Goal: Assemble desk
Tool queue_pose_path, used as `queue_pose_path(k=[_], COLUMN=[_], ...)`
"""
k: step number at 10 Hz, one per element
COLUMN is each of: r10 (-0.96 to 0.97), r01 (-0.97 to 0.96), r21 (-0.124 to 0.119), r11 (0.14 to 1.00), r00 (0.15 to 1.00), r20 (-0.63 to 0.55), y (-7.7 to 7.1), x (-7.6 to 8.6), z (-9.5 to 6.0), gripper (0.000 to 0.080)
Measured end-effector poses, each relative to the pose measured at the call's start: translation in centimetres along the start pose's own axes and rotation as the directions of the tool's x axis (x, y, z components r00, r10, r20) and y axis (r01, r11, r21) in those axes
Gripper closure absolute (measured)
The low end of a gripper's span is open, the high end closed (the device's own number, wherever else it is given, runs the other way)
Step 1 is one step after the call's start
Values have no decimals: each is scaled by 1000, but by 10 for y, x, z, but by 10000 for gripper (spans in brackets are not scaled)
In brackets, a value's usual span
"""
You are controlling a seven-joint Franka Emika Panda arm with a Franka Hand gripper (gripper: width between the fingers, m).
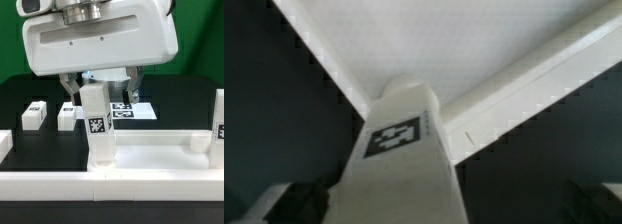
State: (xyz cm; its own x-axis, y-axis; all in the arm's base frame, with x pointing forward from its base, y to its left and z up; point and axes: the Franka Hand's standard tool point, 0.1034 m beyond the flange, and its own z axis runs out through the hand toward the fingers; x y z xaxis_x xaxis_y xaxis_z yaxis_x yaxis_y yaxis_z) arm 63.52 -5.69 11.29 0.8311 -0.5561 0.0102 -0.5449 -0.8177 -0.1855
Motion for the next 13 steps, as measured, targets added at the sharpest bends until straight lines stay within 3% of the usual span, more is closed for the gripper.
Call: queue_pose_path(k=[2, 3, 4, 5, 6, 8, 9, 11, 12, 13], r10=[134, 176, 298, 452, 588, 836, 861, 858, 810, 649], r01=[-134, -176, -298, -452, -589, -838, -864, -861, -813, -649], r21=[2, -3, -2, 5, 16, 5, 4, 3, 2, -5], r11=[991, 984, 954, 892, 808, 545, 504, 508, 582, 760], r00=[991, 984, 954, 892, 808, 544, 502, 507, 581, 759], r20=[1, 1, 2, 8, 21, 70, 81, 81, 76, 54], y=[-1, 2, 3, 5, 6, -4, -5, -5, -4, -2], x=[-1, 0, 1, 2, 3, -2, -3, -3, -4, -6], z=[0, 1, 1, 1, 1, 3, 4, 4, 4, 4], gripper=[428, 428, 499, 500, 500, 500, 503, 504, 504, 504])
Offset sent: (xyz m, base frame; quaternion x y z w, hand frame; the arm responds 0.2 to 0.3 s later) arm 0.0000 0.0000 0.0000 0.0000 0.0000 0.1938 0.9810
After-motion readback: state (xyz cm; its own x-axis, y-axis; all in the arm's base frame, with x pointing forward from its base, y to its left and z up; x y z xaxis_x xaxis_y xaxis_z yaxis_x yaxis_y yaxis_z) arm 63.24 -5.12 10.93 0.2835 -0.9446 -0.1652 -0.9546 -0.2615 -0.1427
